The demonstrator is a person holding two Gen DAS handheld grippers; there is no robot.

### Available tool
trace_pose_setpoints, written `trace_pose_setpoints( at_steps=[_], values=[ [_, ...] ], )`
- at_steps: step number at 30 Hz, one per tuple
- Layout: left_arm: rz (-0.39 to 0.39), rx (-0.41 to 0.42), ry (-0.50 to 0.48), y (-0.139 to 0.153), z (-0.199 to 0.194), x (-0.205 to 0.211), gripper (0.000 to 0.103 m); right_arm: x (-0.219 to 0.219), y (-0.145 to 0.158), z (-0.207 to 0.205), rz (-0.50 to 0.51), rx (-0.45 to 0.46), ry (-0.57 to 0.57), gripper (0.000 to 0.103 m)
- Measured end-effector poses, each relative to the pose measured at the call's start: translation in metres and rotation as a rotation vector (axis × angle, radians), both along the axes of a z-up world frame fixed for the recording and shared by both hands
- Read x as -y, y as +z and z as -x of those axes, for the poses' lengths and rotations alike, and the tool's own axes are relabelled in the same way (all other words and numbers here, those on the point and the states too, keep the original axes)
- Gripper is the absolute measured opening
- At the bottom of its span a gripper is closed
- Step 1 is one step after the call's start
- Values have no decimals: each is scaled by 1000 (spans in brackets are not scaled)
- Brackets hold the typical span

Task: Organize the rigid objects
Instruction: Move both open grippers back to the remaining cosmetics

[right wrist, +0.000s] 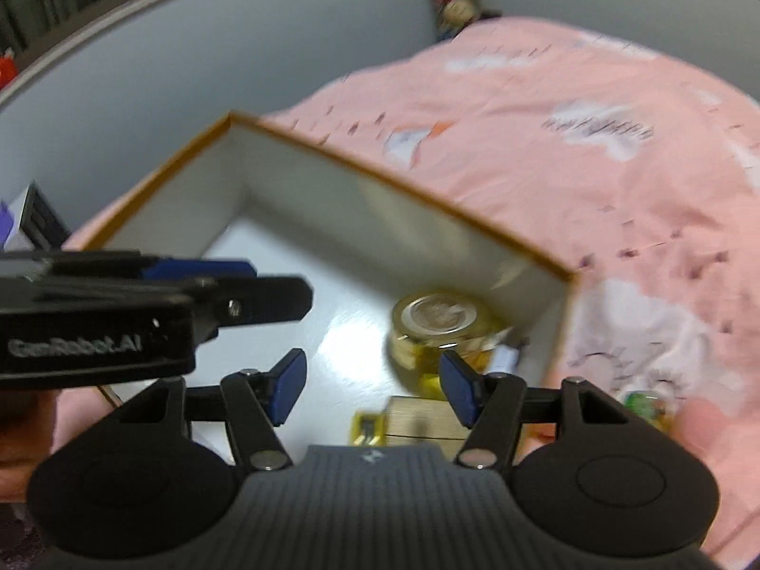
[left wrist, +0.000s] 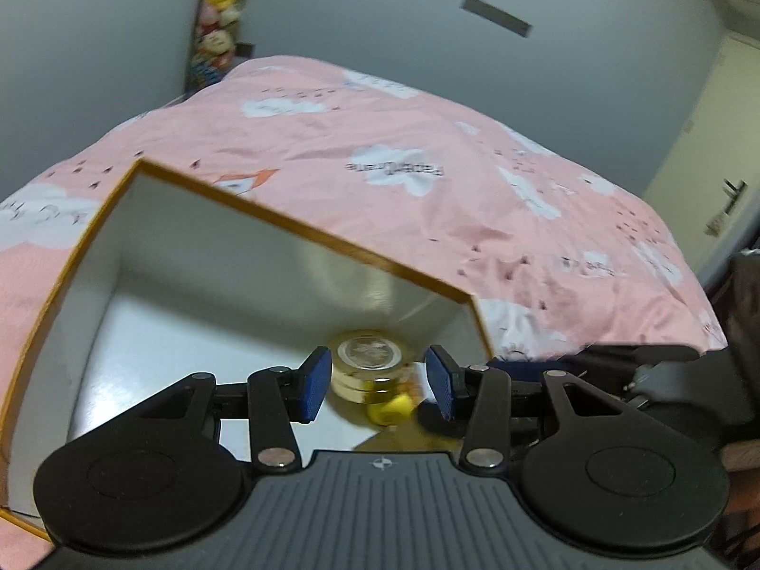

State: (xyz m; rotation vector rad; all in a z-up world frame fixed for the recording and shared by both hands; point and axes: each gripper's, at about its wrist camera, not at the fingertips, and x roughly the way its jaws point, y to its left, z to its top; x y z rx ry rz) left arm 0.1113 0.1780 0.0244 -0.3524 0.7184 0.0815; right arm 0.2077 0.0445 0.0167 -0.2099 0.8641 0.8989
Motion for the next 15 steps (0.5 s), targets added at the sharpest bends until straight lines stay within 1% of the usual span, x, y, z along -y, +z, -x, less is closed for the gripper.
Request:
trace_pose_setpoints(
  at_steps=[1, 3, 6, 10, 12, 14, 15],
  values=[
    [-2, 11, -18, 1, -1, 4, 51, 12, 5, 2, -20, 20, -28, 70],
    [-1, 33, -57, 4, -2, 14, 51, 34, 14, 3, -49, 48, -86, 70],
    [-23, 52, -129, 7, -9, 34, 51, 72, 16, 2, -53, 89, -202, 69],
    [-64, 59, -233, 6, -19, 62, 49, 125, 11, -5, -54, 89, -326, 68],
    [-105, 54, -287, 4, -27, 77, 49, 141, 0, -7, -43, 88, -378, 67],
    [-172, 41, -352, -1, -35, 95, 49, 155, -12, -8, -44, 78, -417, 66],
    [-205, 35, -383, -3, -37, 103, 49, 161, -18, -8, -44, 70, -432, 64]
  ],
)
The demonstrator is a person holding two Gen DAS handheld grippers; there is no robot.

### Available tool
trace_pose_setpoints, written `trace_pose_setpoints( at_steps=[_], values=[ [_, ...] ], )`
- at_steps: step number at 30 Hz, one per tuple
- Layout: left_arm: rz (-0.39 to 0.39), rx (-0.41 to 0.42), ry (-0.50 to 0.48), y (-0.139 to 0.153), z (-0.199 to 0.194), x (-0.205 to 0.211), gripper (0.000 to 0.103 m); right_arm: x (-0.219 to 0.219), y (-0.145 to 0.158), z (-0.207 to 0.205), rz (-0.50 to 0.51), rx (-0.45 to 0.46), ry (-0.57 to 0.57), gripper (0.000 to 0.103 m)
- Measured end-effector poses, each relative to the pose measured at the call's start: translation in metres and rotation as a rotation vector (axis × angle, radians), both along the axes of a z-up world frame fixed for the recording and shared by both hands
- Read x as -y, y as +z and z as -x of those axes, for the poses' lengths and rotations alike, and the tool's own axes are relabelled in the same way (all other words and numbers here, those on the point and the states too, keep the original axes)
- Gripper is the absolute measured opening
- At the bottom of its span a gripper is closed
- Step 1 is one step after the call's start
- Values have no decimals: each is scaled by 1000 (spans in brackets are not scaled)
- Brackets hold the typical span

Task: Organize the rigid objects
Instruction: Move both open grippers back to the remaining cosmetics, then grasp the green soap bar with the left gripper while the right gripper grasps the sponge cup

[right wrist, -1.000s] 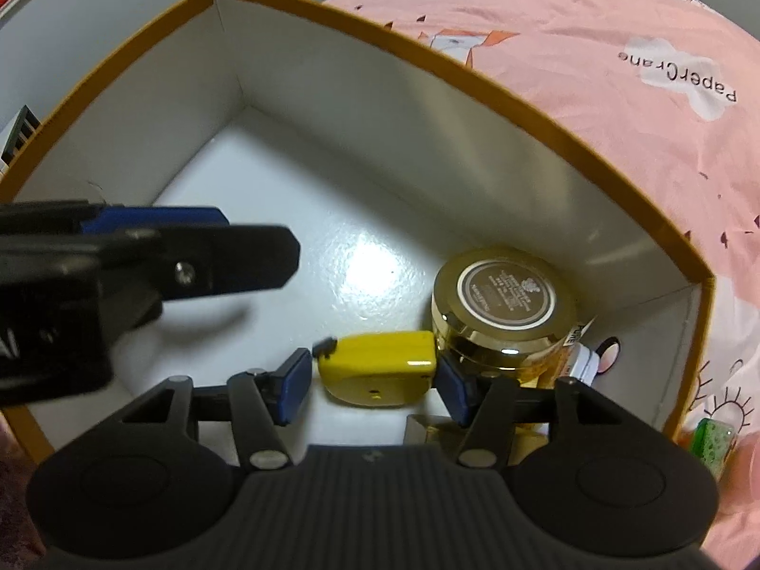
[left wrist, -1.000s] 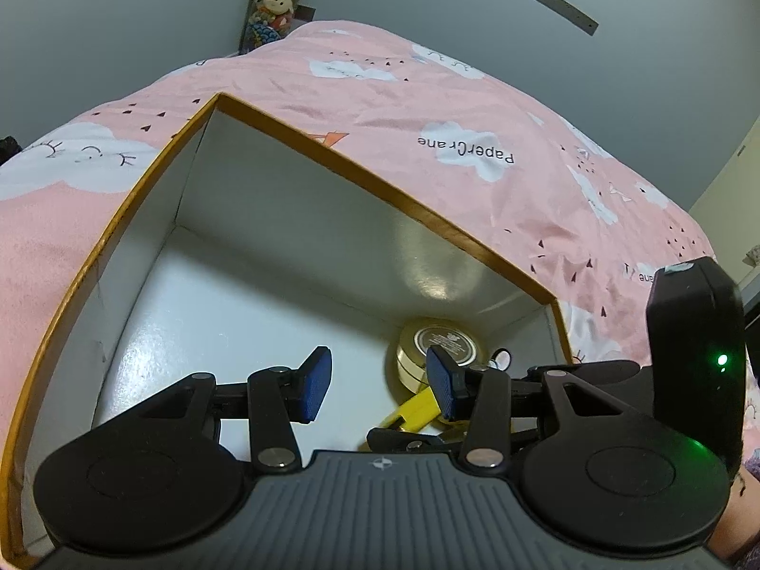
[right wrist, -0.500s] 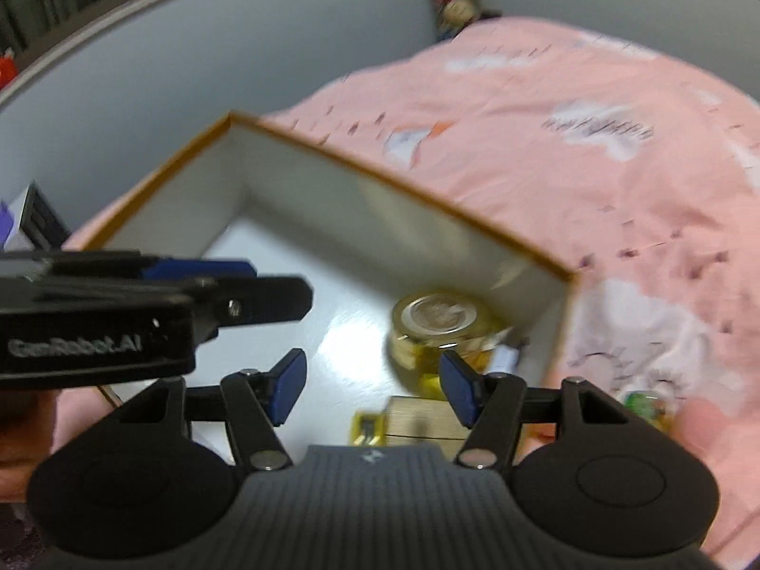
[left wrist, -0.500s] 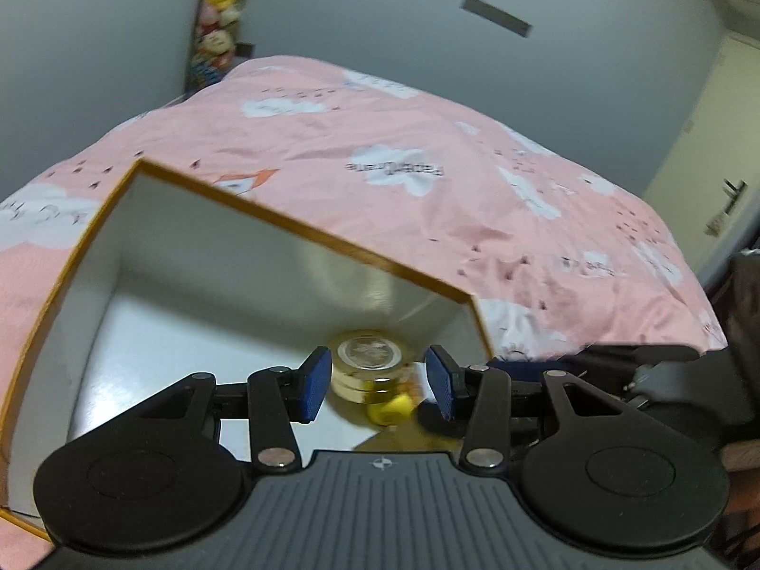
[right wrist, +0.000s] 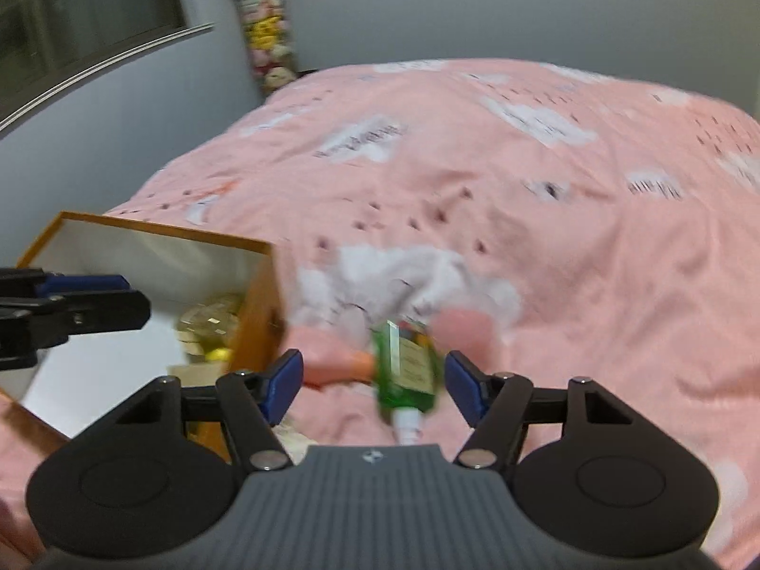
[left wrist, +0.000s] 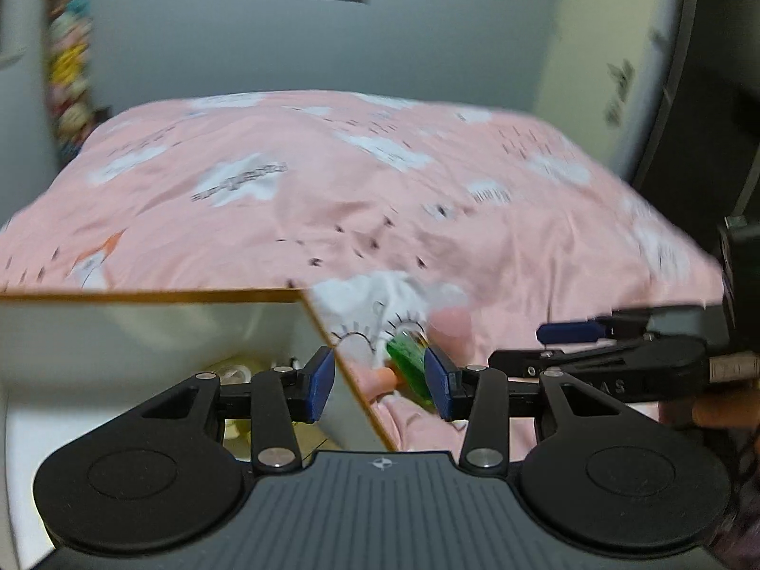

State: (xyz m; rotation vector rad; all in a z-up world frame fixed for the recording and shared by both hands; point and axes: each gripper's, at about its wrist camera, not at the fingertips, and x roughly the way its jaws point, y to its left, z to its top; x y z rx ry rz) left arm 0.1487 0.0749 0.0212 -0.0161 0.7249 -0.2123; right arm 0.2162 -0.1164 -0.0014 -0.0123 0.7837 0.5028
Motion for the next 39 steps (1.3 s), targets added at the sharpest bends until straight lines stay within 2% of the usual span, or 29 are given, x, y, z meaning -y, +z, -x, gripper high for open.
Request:
trace_pose_setpoints(
  at_steps=[4, 7, 14, 20, 24, 32, 37, 39],
  values=[
    [-126, -32, -125, -13, -16, 30, 49, 18, -25, -4, 3, -28, -42, 62],
    [-157, -77, -168, -20, -28, 44, 49, 30, -38, -10, -20, -57, -57, 60],
    [-55, -257, -122, -46, -79, 58, 49, 39, -58, -23, -8, -33, -71, 55],
    [19, -406, 10, -79, -120, 64, 50, 42, -70, -40, 8, -12, -56, 54],
    [16, -466, 87, -100, -137, 65, 53, 45, -78, -46, 1, -11, -56, 54],
    [82, -528, 161, -125, -153, 61, 53, 43, -91, -55, 3, -23, -51, 54],
    [135, -527, 179, -134, -157, 60, 52, 35, -98, -59, 29, -23, -36, 54],
    [160, -525, 186, -137, -157, 59, 48, 33, -99, -60, 38, -13, -30, 54]
  ],
)
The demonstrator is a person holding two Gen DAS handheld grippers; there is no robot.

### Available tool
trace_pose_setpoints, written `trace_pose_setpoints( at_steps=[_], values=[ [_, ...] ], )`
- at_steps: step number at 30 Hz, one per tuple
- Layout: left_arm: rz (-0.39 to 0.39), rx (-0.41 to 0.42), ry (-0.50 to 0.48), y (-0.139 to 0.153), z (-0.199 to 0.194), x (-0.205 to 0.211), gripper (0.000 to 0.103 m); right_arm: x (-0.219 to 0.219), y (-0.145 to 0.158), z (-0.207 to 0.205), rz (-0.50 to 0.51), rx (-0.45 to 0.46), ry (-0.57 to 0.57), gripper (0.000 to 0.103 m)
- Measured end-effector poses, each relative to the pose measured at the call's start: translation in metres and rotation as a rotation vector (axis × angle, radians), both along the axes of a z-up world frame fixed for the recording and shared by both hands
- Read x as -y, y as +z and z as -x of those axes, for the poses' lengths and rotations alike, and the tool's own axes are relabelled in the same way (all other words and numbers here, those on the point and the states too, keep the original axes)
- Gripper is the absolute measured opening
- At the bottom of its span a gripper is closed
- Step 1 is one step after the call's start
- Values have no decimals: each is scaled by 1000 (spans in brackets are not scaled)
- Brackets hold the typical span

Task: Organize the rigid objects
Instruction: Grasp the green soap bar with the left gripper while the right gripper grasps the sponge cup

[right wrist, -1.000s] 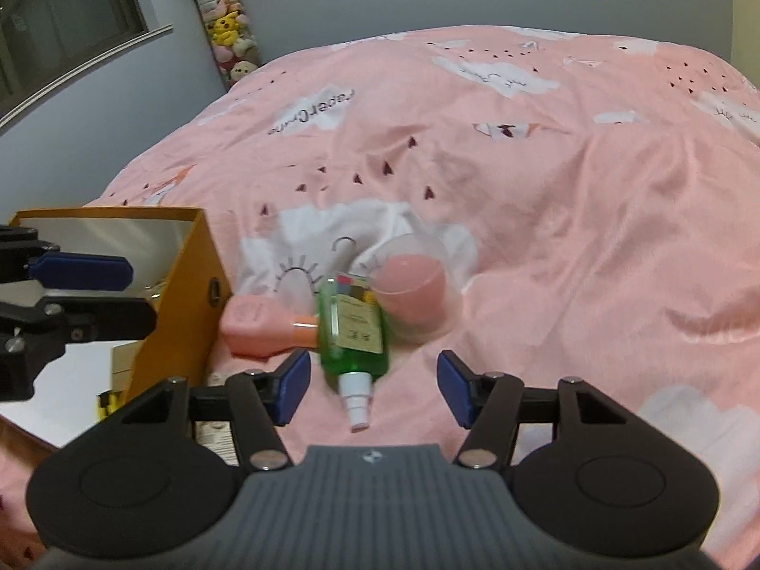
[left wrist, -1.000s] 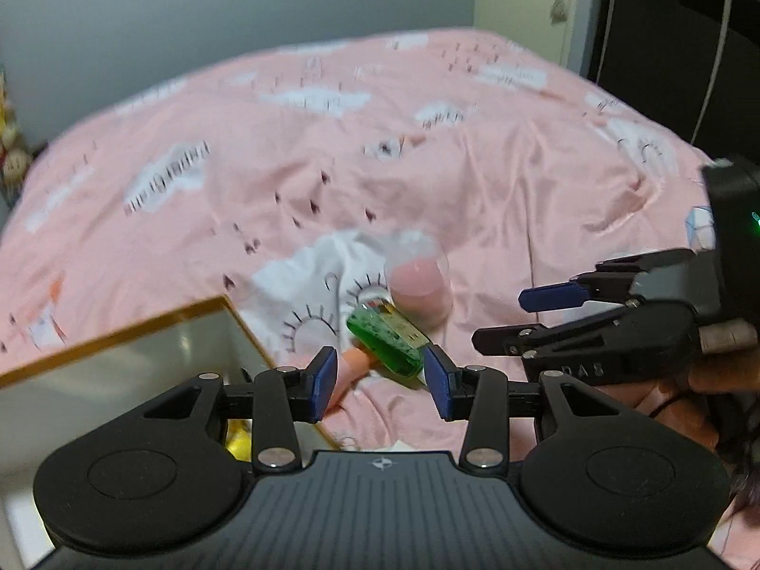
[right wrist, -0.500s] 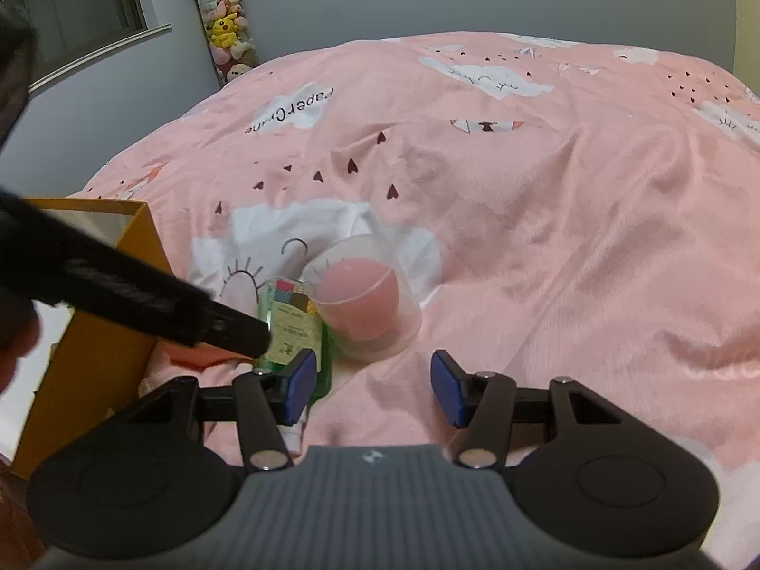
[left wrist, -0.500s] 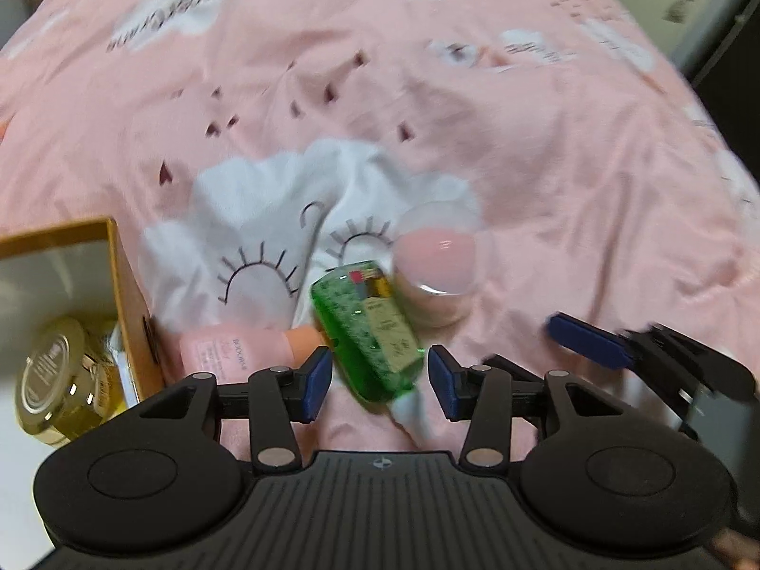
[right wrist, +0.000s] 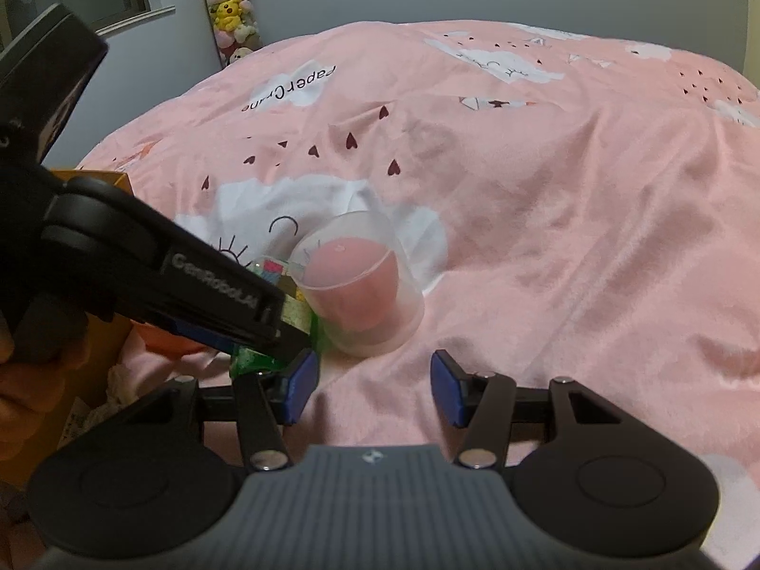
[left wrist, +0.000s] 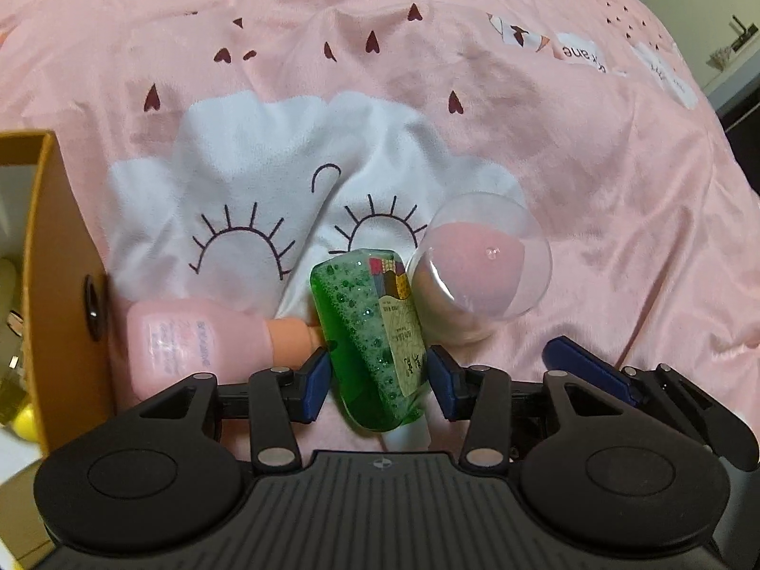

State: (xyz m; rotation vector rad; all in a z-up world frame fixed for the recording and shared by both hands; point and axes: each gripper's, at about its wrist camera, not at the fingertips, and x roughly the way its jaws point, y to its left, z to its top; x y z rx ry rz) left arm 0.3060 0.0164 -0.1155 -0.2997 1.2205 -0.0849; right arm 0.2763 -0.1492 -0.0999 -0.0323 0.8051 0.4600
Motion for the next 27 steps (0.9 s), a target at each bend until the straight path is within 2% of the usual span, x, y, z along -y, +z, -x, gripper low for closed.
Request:
trace_pose_setpoints(
  at_steps=[5, 8, 10, 13, 21, 27],
  values=[
    [-2, 55, -22, 10, 8, -3, 37, -6, -2, -1, 36, 43, 16, 54],
    [8, 64, -46, 14, 8, -6, 36, -11, 0, -3, 60, 73, 35, 58],
    [17, 55, -46, 14, 4, -7, 36, -18, 4, -6, 102, 112, 54, 68],
    [1, 63, -50, 13, 0, -5, 36, -25, 6, -10, 152, 171, 99, 68],
    [-23, 63, -39, 9, -12, -6, 35, -28, -1, -26, 139, 227, 163, 71],
    [-4, 42, -20, 4, -20, -9, 35, -28, -7, -37, 114, 222, 166, 71]
  ],
)
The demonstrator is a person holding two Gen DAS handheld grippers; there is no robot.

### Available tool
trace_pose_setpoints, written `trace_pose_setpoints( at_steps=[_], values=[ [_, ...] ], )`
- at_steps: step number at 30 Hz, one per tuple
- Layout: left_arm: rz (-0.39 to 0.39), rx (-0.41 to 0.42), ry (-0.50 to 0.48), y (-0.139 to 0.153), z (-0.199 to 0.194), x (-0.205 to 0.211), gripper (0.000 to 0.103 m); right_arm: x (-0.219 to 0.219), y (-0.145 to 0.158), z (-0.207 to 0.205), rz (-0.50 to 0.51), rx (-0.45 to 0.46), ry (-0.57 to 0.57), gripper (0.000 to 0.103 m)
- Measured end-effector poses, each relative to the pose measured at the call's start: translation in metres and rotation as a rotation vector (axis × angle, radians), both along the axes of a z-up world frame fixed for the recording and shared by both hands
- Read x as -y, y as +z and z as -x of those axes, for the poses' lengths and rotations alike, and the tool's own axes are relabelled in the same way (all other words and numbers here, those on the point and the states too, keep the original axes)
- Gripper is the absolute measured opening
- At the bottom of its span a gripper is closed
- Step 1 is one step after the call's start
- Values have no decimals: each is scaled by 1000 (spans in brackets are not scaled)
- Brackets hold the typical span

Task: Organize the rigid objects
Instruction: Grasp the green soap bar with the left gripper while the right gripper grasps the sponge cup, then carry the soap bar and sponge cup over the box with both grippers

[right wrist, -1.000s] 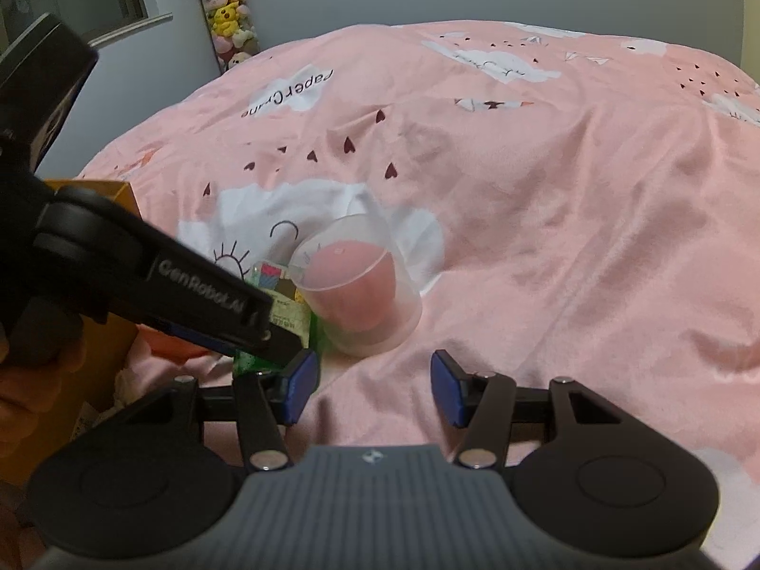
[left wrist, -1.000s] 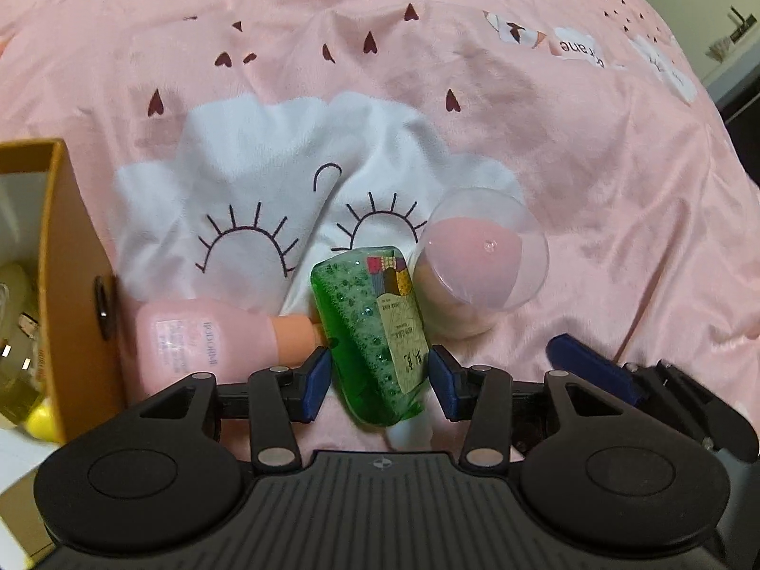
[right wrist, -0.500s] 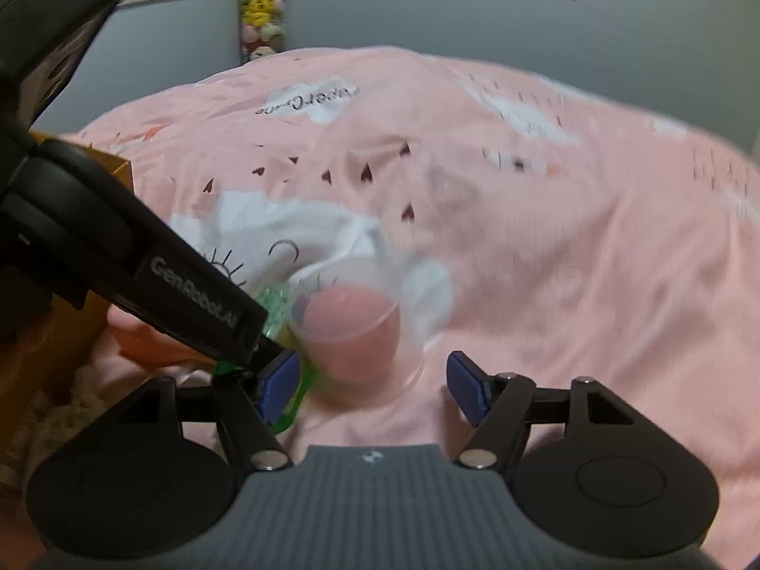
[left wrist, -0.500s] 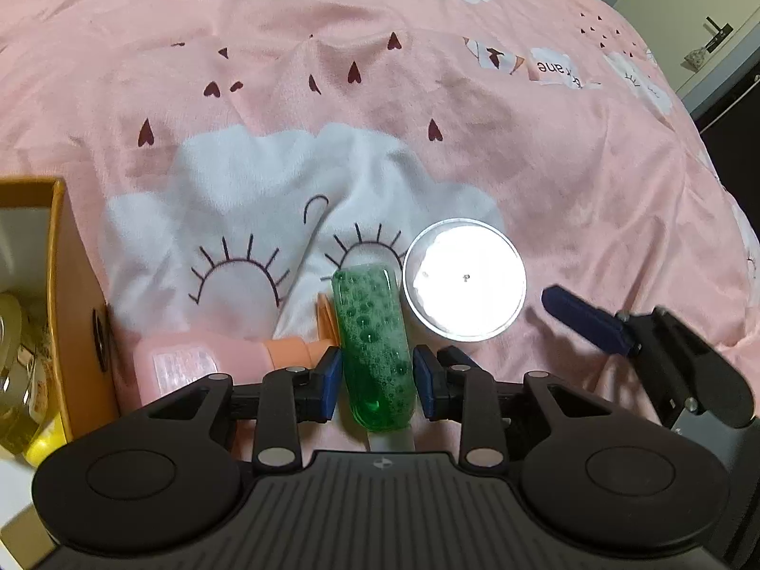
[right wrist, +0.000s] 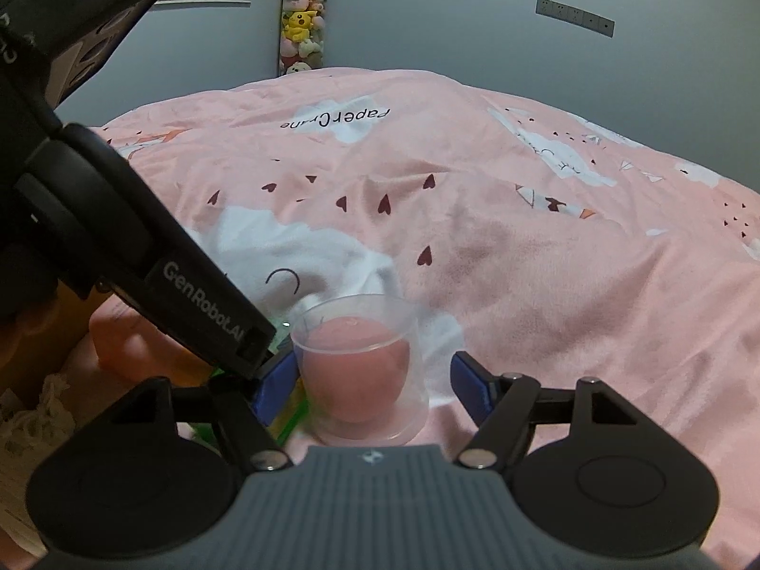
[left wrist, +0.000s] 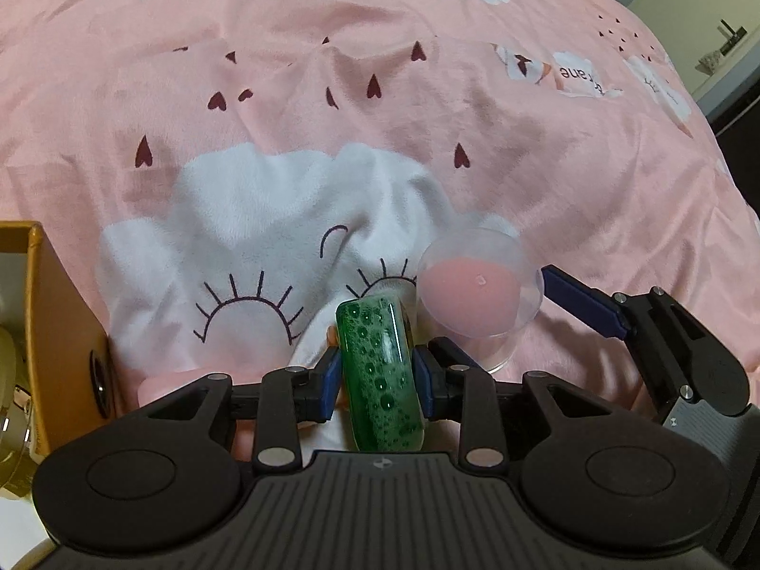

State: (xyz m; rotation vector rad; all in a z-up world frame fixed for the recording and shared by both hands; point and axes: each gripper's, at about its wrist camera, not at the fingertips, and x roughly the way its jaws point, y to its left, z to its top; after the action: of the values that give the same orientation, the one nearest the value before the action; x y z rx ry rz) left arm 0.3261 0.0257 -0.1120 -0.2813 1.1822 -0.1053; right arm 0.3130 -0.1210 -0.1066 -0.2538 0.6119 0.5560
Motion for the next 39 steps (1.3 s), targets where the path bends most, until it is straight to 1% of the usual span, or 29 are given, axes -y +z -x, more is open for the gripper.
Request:
trace_pose_setpoints(
  at_steps=[4, 6, 12, 17, 21, 25, 29, 33, 34, 36, 39],
  values=[
    [2, -1, -3, -3, -1, 1, 35, 3, -5, -11, -39, -39, 4, 63],
    [3, -1, -4, -2, -1, 1, 36, 4, -7, -14, -50, -52, 5, 62],
    [-2, 8, -12, 1, 2, 2, 36, 3, -1, -2, -22, -27, 5, 62],
    [-6, 72, 14, 10, 19, 4, 34, 14, 6, 10, -15, -17, -37, 62],
    [29, 133, 45, 23, 40, -1, 33, 29, 14, 20, -69, -32, -80, 62],
    [60, 204, 81, 36, 62, -8, 33, 31, 20, 30, -90, -14, -101, 62],
    [126, 254, 128, 53, 80, -19, 33, 34, 32, 42, -139, 12, -111, 62],
    [175, 291, 139, 74, 97, -33, 33, 29, 50, 61, -177, 62, -97, 62],
    [169, 315, 136, 82, 102, -34, 33, 27, 56, 65, -192, 65, -87, 62],
    [131, 385, 137, 103, 117, -39, 33, 24, 68, 73, -227, 70, -71, 62],
    [136, 457, 149, 132, 133, -54, 33, 18, 86, 86, -280, 73, -50, 62]
  ],
)
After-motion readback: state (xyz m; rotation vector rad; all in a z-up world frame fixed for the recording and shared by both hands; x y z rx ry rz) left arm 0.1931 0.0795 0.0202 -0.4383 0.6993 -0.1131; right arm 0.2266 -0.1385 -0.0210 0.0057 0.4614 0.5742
